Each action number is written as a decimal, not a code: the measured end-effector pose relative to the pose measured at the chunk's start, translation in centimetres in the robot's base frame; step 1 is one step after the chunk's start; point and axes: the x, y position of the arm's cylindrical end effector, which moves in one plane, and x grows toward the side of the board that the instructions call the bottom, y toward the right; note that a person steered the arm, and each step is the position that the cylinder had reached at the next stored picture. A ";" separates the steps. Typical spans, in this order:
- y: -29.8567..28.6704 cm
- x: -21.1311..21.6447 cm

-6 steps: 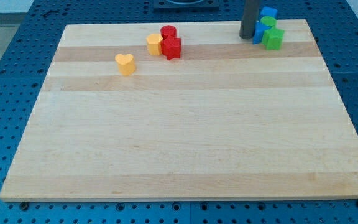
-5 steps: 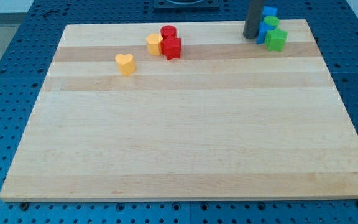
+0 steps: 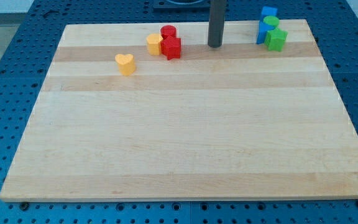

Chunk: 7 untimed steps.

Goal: Push the red circle along with red star towards the center

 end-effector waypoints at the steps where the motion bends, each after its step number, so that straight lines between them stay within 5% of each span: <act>1: -1.6 -4.0; 3: -8.2 -6.8; 7: -11.8 2.8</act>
